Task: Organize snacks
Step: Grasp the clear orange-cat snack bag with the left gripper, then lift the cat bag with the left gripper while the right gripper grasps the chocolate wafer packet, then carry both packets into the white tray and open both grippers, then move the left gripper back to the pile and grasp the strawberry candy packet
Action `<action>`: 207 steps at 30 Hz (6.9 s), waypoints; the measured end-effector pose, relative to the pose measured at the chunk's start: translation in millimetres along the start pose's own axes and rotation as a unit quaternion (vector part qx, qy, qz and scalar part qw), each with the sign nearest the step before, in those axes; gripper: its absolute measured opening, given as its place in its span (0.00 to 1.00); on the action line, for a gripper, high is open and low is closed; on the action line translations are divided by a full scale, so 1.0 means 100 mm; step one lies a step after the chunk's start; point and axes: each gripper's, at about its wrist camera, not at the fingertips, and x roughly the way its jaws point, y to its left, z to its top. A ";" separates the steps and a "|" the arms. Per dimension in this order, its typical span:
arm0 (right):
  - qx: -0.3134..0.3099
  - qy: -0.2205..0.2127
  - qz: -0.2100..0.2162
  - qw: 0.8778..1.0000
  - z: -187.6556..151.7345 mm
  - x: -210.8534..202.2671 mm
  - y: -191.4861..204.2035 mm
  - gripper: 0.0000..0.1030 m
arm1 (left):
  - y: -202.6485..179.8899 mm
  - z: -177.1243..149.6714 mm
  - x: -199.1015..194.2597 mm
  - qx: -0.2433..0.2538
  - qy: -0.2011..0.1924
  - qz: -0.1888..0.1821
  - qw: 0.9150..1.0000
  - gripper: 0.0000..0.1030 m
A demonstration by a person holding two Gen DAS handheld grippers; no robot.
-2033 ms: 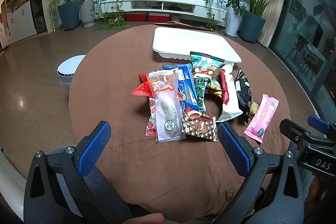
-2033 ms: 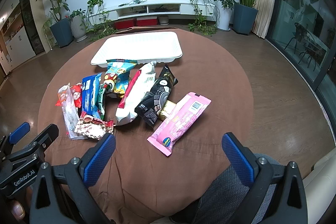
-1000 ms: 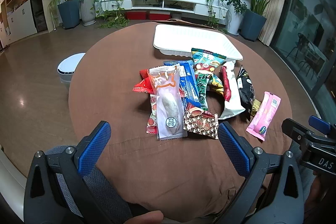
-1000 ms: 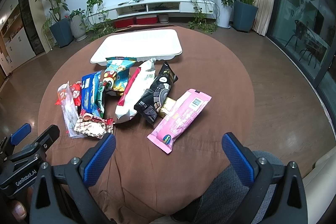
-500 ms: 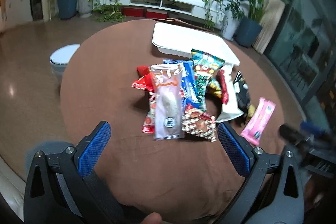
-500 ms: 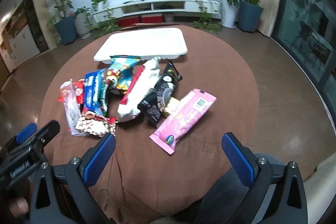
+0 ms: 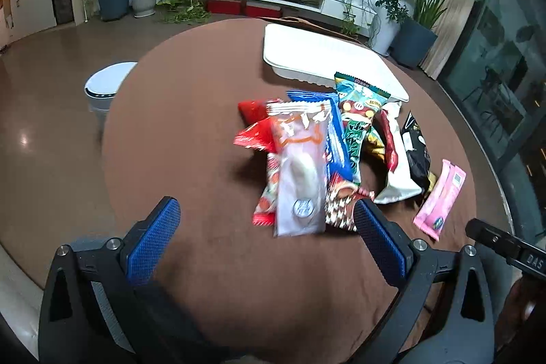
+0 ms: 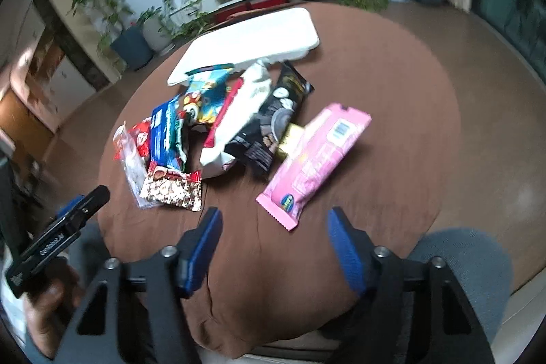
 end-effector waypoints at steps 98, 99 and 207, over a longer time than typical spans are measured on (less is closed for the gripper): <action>-0.252 0.097 0.241 0.932 0.39 0.46 0.75 0.24 | 0.36 0.23 0.23 0.001 0.082 -0.208 0.975 0.20; -0.233 0.088 0.242 0.938 0.47 0.43 0.64 0.24 | 0.37 0.30 0.22 0.001 0.078 -0.211 0.974 0.20; -0.030 -0.049 0.002 0.998 -0.16 -0.12 -0.13 0.88 | -0.18 0.05 0.71 0.113 0.089 0.007 0.990 0.58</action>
